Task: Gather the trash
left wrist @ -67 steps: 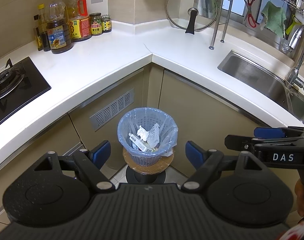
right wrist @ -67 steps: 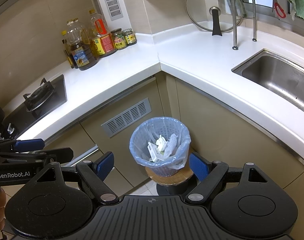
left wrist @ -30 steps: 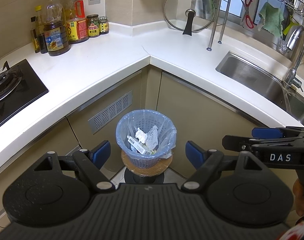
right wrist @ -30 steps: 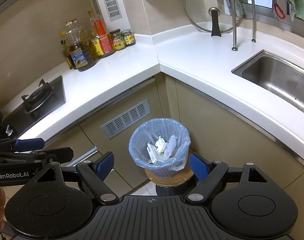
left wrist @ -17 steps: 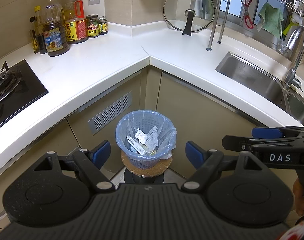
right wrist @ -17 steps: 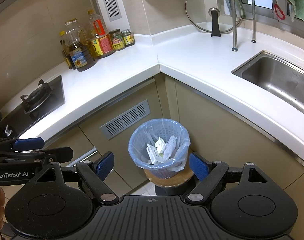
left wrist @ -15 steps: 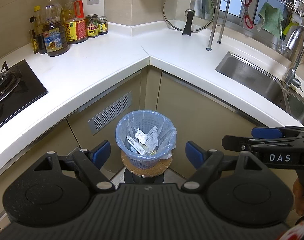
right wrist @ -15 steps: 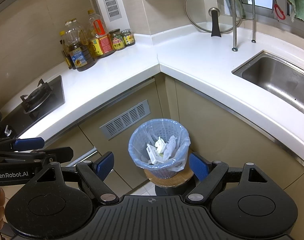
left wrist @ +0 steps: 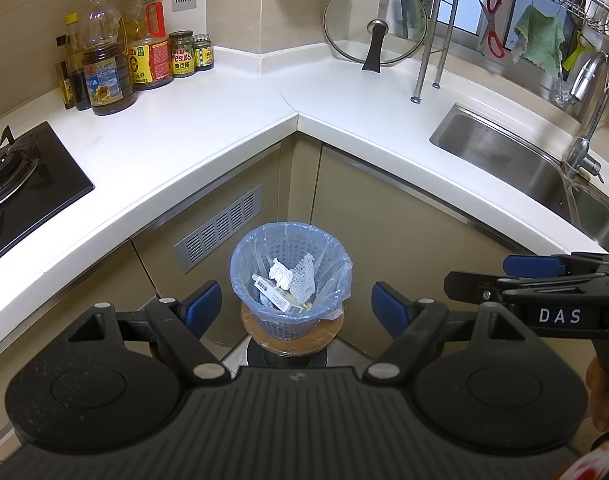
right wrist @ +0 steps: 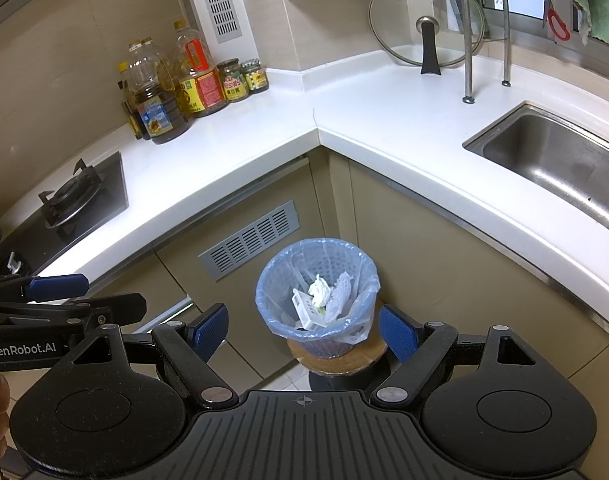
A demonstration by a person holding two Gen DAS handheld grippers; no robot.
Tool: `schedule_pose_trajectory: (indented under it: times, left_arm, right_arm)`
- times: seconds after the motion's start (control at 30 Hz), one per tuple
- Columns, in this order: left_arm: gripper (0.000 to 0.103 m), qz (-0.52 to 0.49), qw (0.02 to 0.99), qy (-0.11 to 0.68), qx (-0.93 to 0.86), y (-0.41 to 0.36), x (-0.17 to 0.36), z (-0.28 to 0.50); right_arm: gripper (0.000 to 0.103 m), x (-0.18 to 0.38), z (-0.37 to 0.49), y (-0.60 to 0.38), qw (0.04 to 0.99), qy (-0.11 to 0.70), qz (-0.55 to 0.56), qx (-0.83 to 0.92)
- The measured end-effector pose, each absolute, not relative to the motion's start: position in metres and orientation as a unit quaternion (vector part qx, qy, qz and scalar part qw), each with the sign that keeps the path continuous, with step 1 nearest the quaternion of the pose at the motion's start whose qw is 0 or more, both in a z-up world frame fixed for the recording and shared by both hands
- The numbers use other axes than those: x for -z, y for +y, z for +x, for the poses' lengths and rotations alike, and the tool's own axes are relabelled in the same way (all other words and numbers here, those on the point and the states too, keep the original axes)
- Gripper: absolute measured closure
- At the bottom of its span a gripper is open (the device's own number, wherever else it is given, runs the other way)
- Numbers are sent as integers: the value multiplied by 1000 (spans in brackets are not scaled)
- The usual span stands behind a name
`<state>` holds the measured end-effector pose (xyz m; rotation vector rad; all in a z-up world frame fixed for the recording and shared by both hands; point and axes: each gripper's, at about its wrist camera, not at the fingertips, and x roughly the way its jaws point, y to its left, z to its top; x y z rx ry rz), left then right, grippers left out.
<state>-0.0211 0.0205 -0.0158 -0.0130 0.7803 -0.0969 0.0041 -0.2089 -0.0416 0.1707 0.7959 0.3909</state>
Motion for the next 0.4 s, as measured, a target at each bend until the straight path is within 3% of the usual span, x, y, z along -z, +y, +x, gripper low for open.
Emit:
schedule_pose_trajectory:
  times: [0.4]
  left_arm:
    - [22,-7,924,379,51,23,16,-22]
  right_arm:
    - [21,41,3,-208,901,383,83,-187]
